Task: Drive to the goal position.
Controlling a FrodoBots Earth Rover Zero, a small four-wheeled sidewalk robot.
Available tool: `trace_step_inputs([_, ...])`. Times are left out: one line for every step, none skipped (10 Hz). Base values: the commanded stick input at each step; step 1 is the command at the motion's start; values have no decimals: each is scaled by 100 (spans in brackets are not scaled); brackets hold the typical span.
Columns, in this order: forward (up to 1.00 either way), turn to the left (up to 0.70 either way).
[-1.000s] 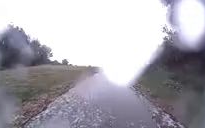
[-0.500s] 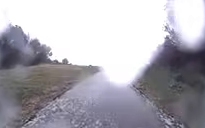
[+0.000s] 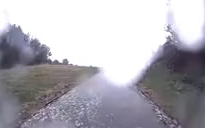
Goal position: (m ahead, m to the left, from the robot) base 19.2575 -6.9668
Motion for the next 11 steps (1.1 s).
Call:
trace_step_inputs([70, 0])
trace_step_inputs([70, 0])
trace_step_inputs([70, 0])
trace_step_inputs([70, 0])
trace_step_inputs([70, -1])
trace_step_inputs([70, -6])
trace_step_inputs([70, -11])
trace_step_inputs([70, -28])
trace_step_inputs([70, -28])
trace_step_inputs([70, -6])
trace_step_inputs([70, -2])
